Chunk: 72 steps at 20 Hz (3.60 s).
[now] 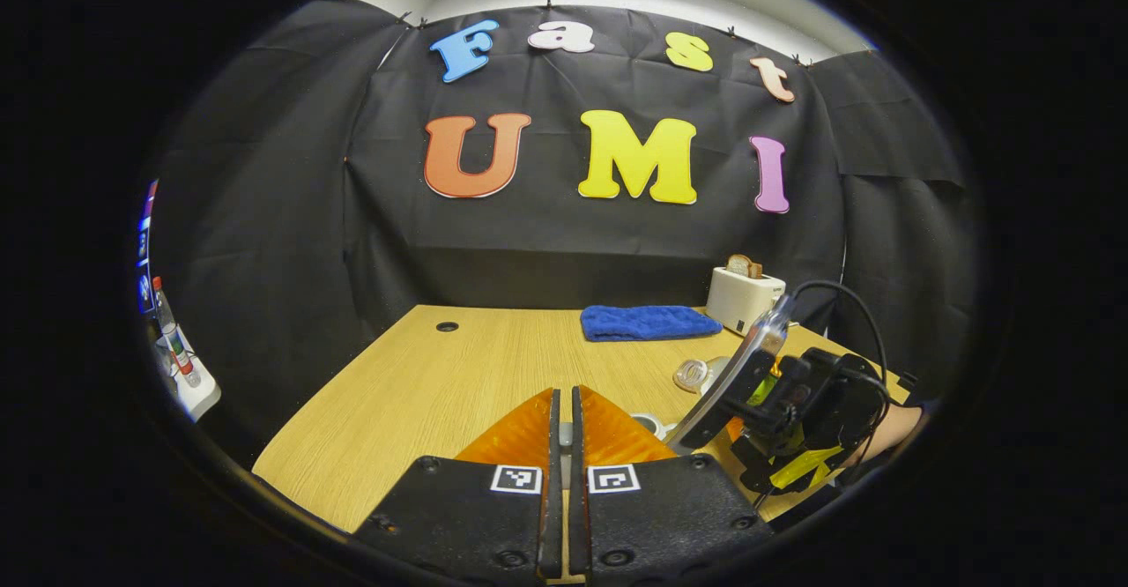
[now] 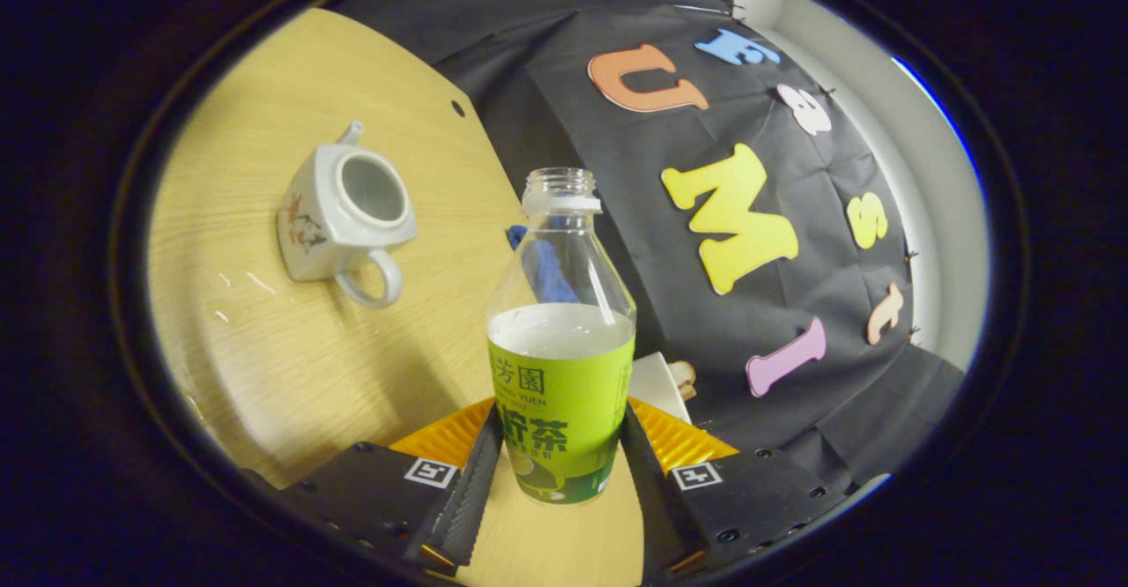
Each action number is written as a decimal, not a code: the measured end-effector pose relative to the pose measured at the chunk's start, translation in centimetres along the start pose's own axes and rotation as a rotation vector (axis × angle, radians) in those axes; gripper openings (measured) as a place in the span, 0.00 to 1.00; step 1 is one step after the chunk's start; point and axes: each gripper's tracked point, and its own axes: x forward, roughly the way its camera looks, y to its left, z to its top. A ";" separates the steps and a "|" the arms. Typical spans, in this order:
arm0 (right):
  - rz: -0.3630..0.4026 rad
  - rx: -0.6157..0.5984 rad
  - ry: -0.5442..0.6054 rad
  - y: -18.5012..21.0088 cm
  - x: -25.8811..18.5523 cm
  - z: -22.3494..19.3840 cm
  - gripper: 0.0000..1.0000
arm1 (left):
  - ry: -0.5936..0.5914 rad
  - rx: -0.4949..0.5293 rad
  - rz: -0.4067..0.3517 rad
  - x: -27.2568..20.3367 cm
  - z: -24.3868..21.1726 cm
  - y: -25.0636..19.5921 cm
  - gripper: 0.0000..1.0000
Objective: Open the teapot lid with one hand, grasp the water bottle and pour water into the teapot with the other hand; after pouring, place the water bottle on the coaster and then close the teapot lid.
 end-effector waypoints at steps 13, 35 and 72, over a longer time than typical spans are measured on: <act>-0.175 -0.518 -0.128 -2.1 -0.2 3.0 0.72 | 0.007 -0.008 0.004 -0.4 -0.2 1.1 0.05; -0.346 -0.833 -0.186 -4.7 -1.1 5.9 0.72 | 0.033 -0.016 0.000 -0.2 -1.0 1.6 0.05; -0.590 -0.924 -0.321 -6.8 -2.9 9.1 0.74 | 0.066 0.013 0.022 0.2 -2.0 2.0 0.05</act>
